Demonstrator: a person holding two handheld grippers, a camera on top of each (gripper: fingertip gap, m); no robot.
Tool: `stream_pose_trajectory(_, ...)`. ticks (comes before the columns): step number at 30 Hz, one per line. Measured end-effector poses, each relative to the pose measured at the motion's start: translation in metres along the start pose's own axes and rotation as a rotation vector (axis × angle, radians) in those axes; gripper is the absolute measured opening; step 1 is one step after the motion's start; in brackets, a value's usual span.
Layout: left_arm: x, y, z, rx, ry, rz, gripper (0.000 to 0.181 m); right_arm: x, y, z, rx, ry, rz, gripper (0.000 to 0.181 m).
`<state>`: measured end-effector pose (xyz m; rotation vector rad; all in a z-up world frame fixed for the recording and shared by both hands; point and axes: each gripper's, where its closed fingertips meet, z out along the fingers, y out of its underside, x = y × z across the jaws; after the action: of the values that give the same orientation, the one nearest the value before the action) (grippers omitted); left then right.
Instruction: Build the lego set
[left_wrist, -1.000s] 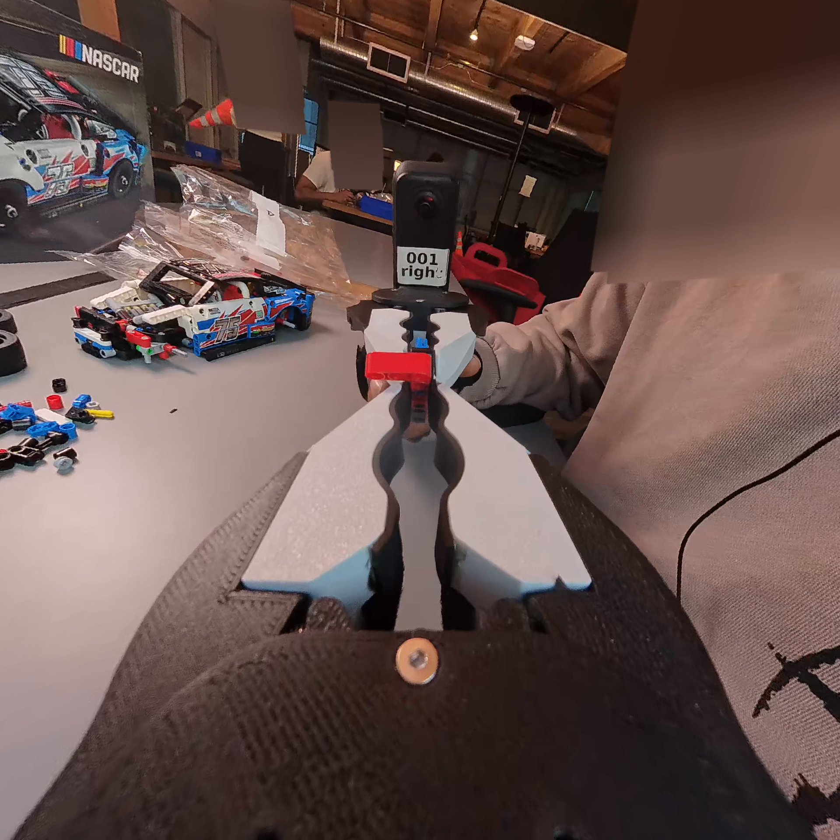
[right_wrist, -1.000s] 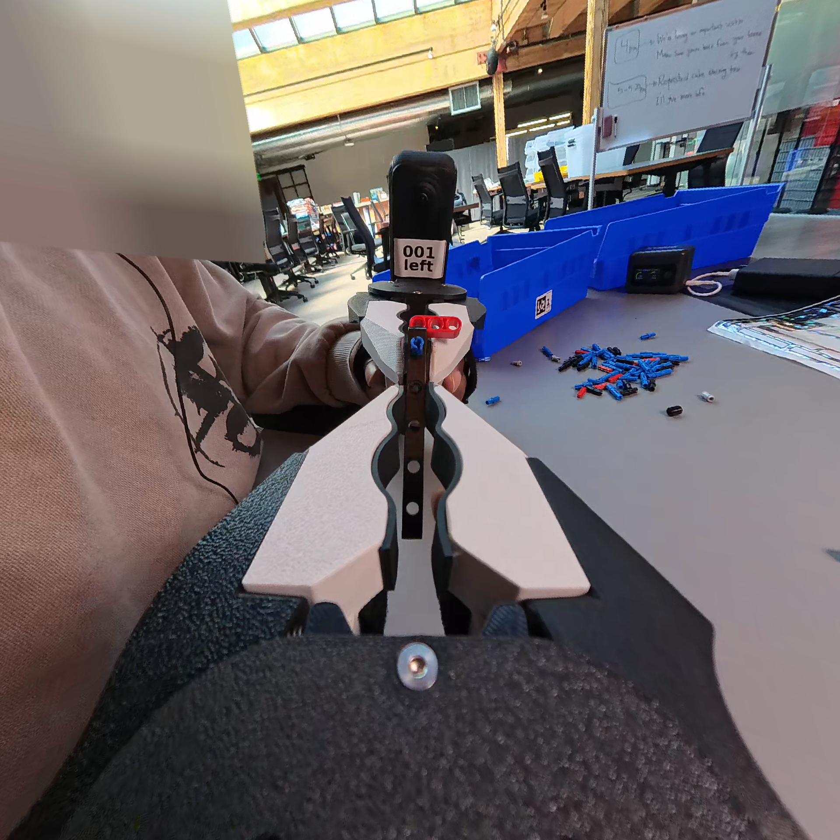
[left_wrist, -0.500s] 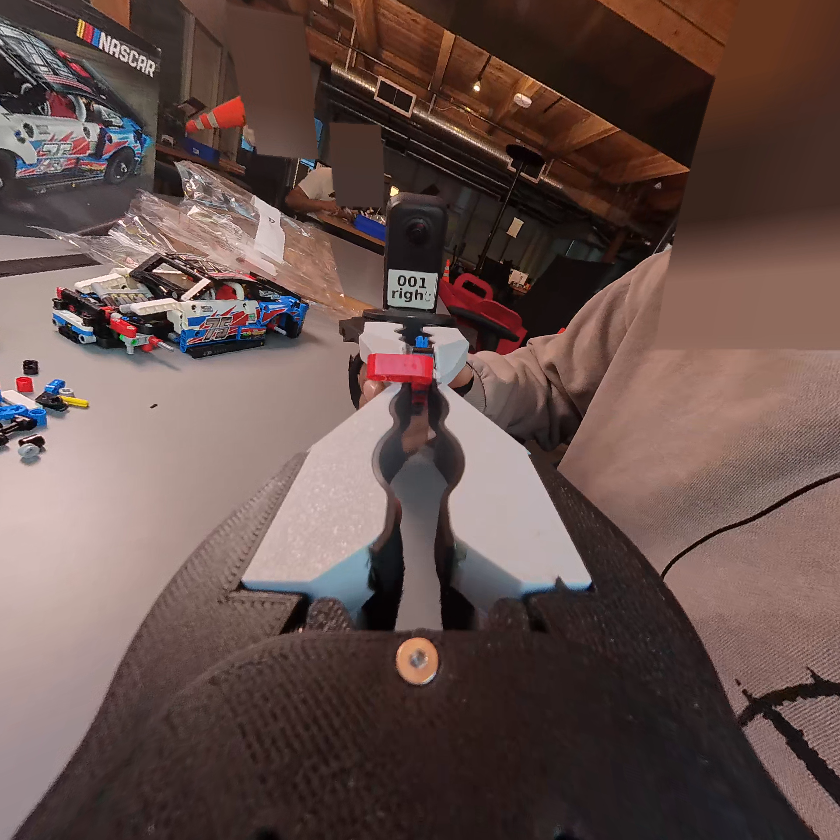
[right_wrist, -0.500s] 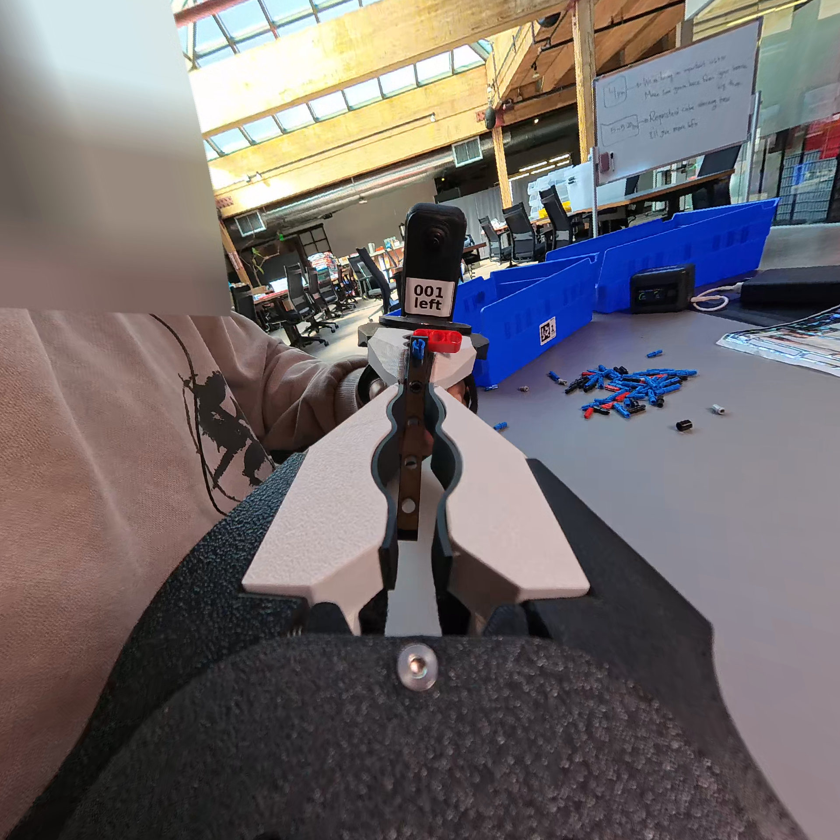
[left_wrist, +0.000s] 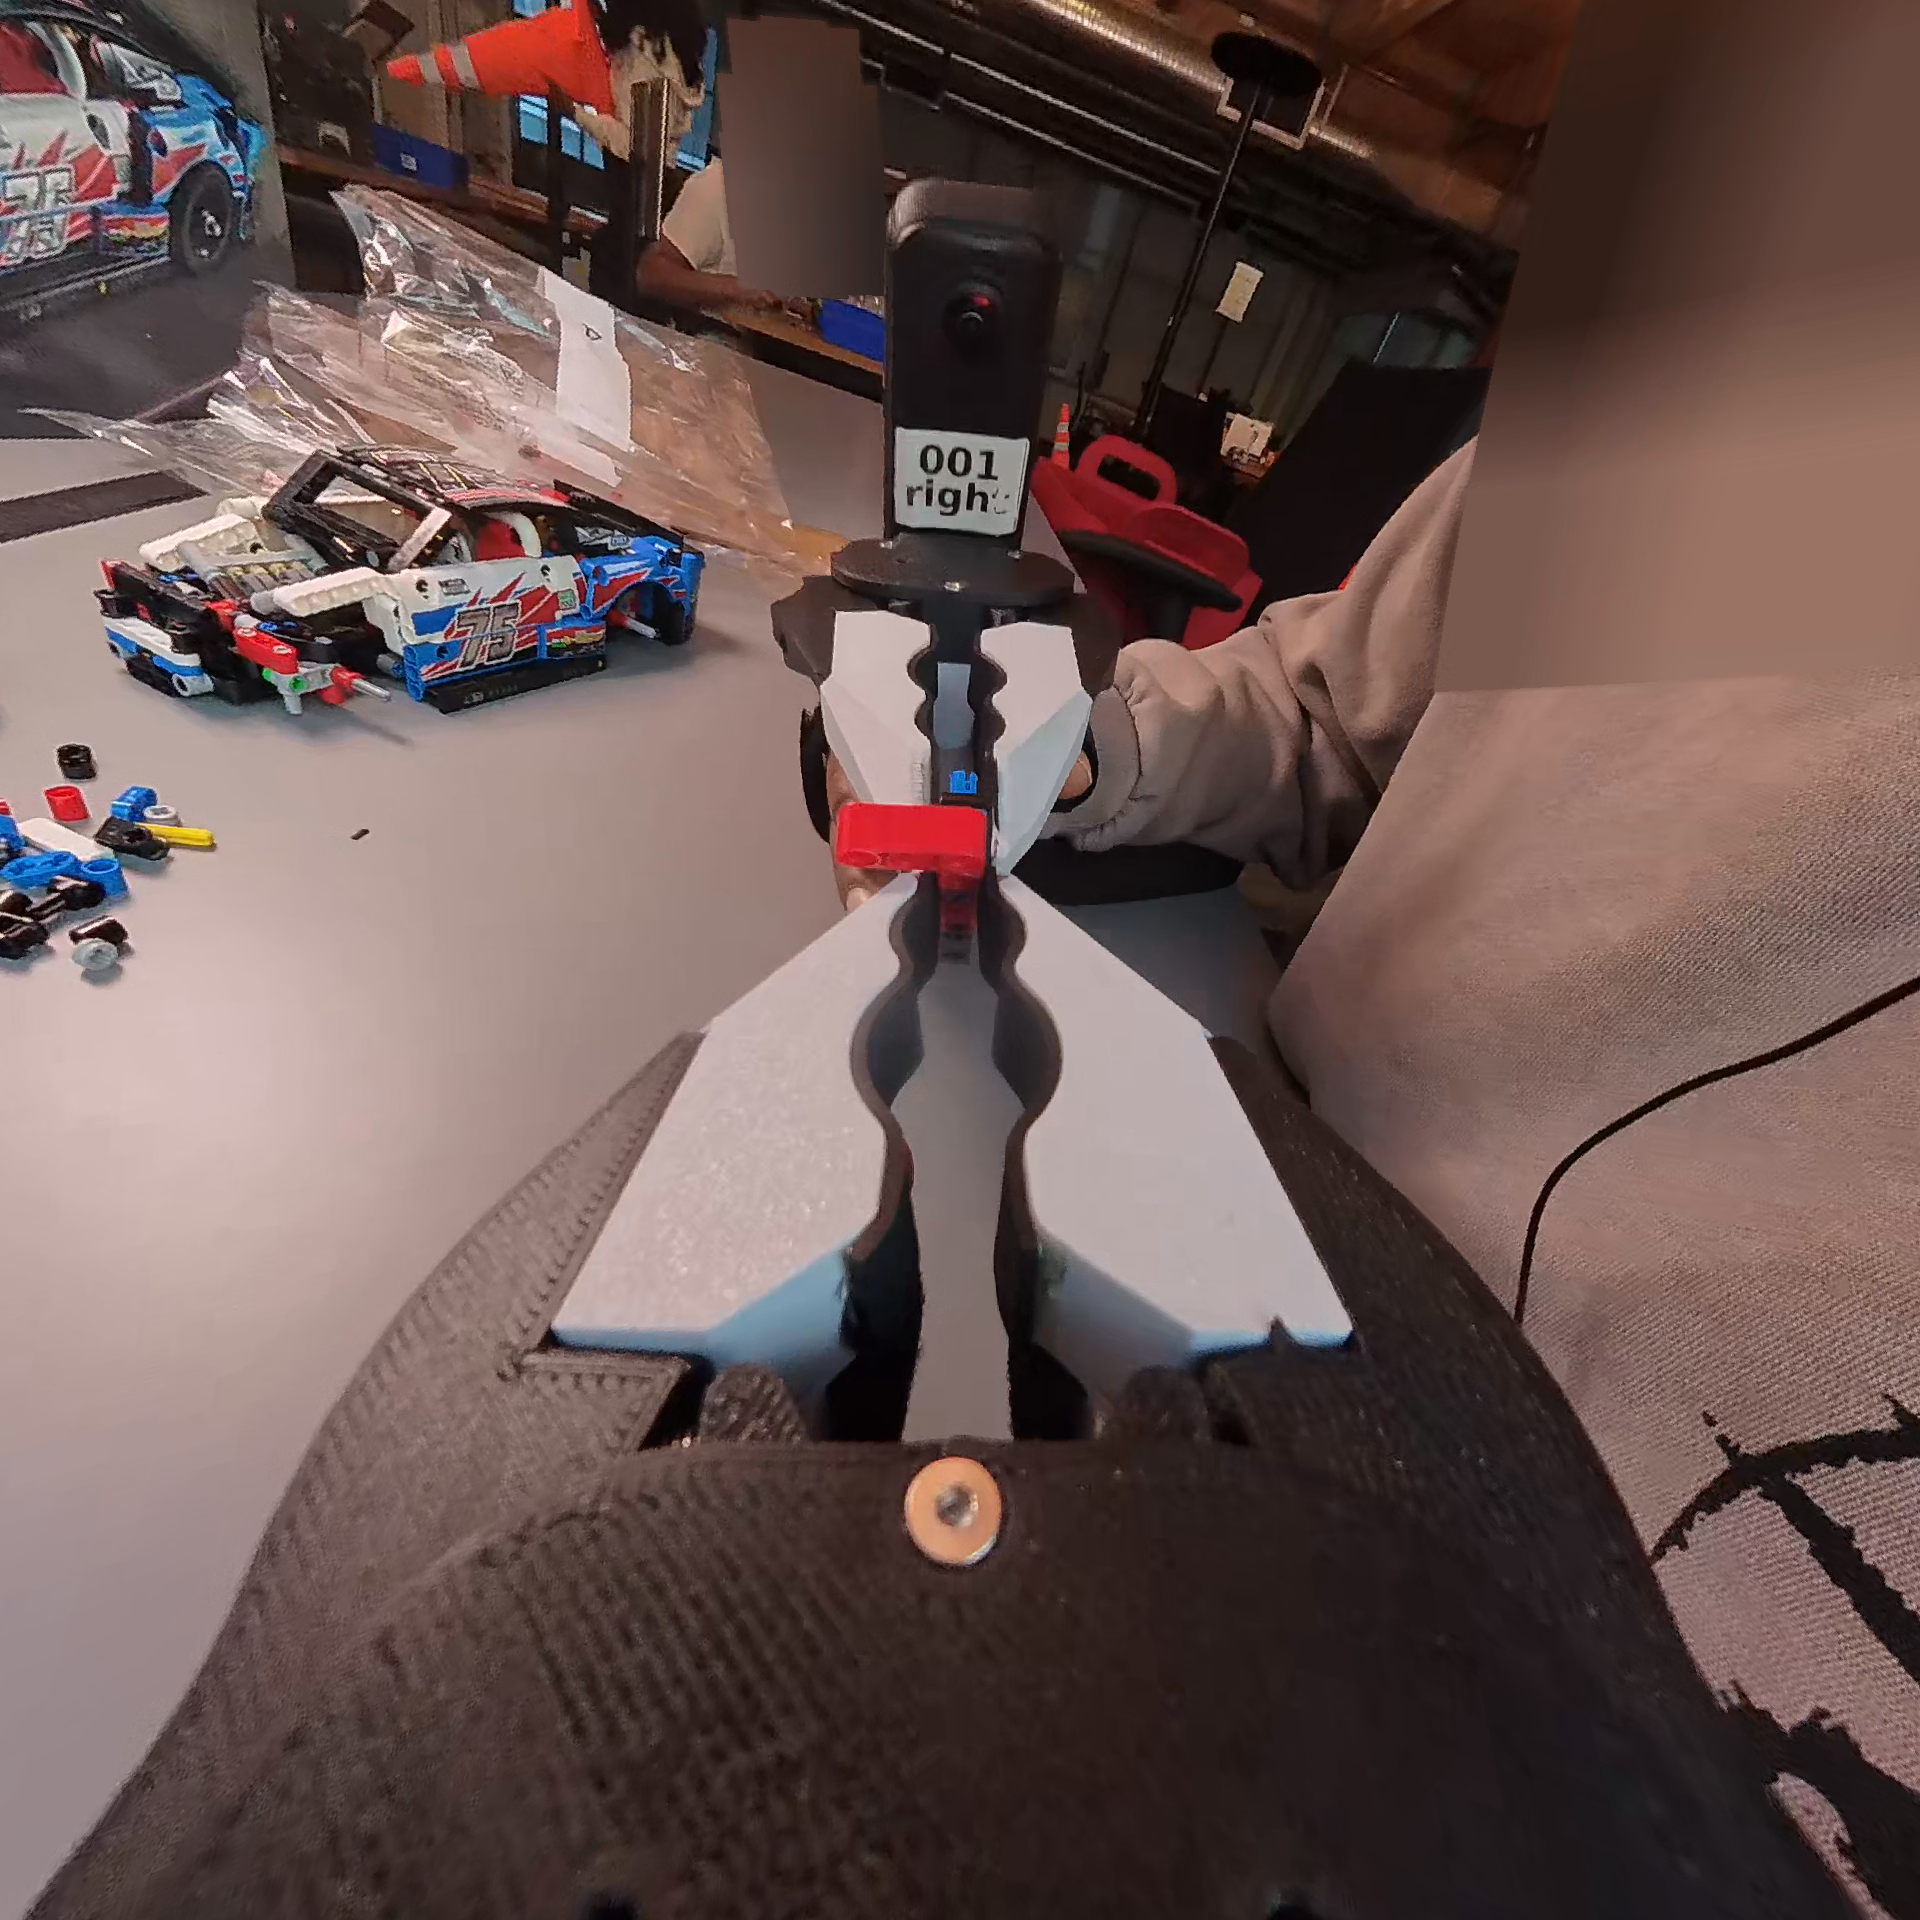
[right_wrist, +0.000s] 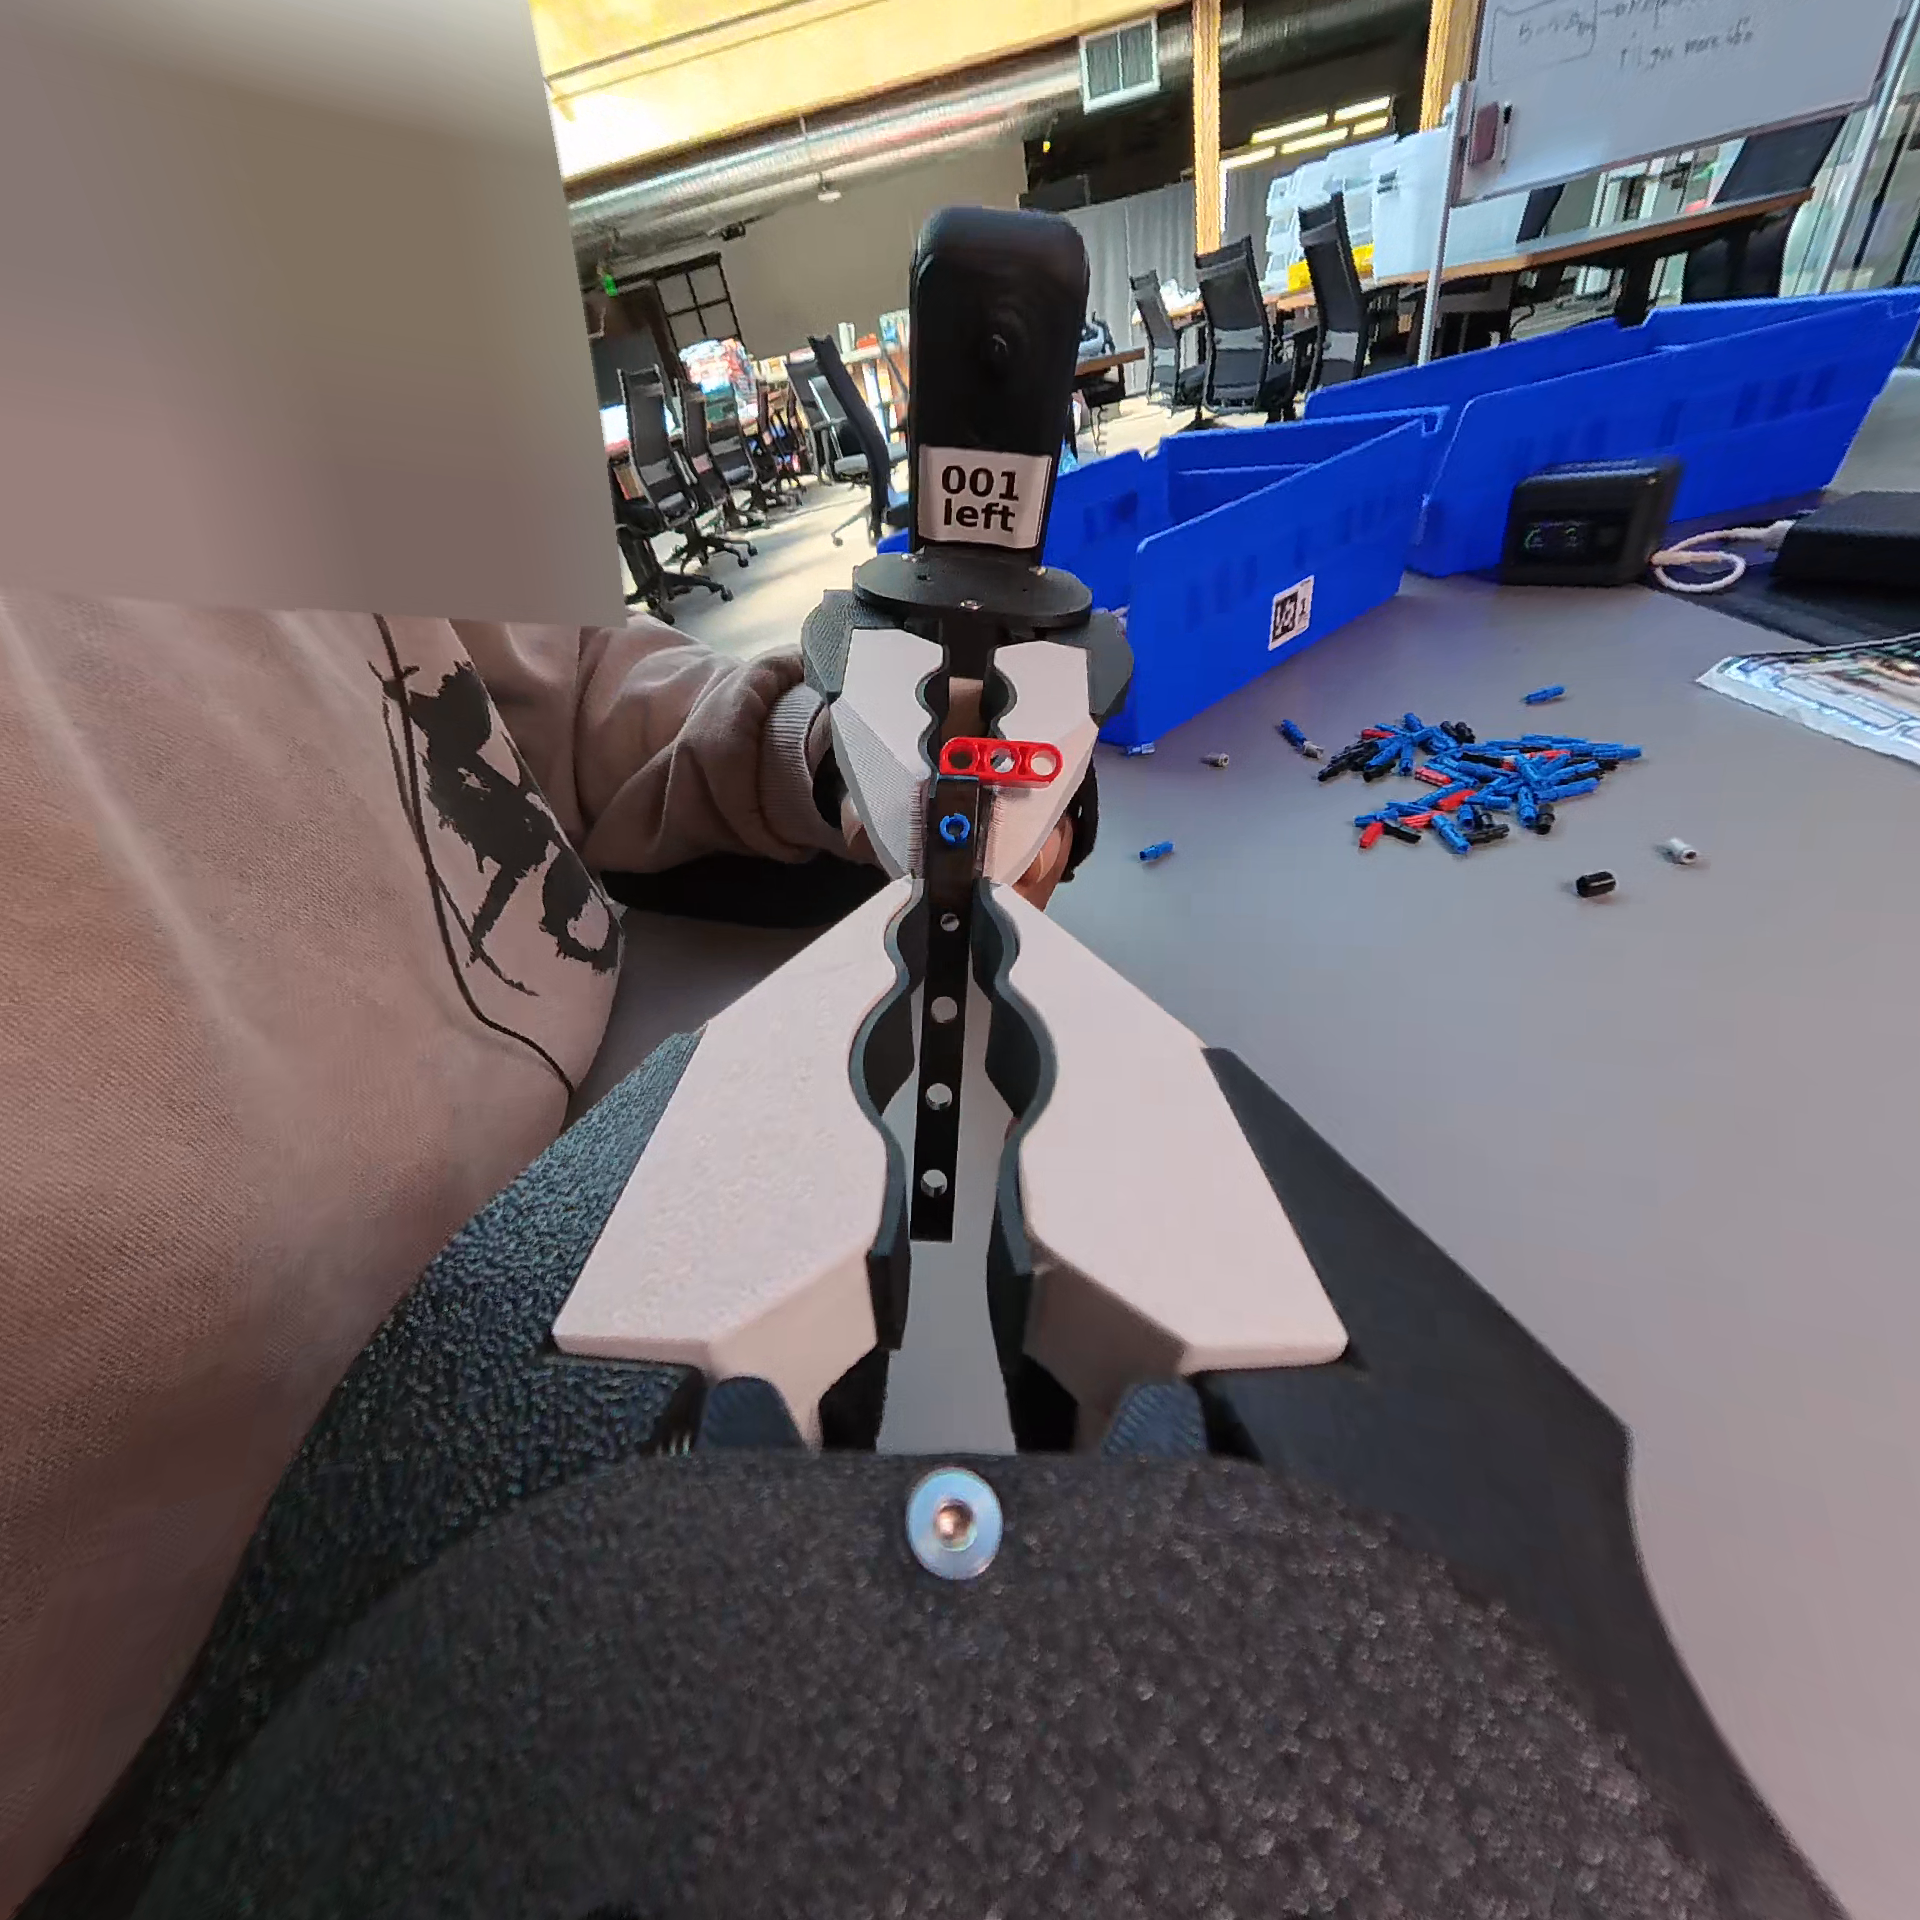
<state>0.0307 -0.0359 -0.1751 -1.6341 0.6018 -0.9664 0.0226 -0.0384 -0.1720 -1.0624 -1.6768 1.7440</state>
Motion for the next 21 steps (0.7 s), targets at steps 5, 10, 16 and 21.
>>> stream_pose_trajectory(5,-0.004,-0.012,-0.002,0.084,0.0,-0.065,0.006,0.005,-0.012,-0.001,0.094,-0.001,0.06,0.005)
stream_pose_trajectory(10,-0.005,-0.02,0.0,0.133,0.004,-0.11,0.006,0.007,-0.021,-0.005,0.151,-0.014,0.107,0.004)
stream_pose_trajectory(16,-0.021,-0.017,-0.019,0.177,-0.055,-0.174,0.006,0.028,-0.052,-0.05,0.369,0.109,0.126,0.005)
stream_pose_trajectory(21,-0.024,-0.013,0.001,0.128,-0.037,-0.188,0.006,0.039,-0.04,-0.034,0.274,0.068,0.21,0.006)
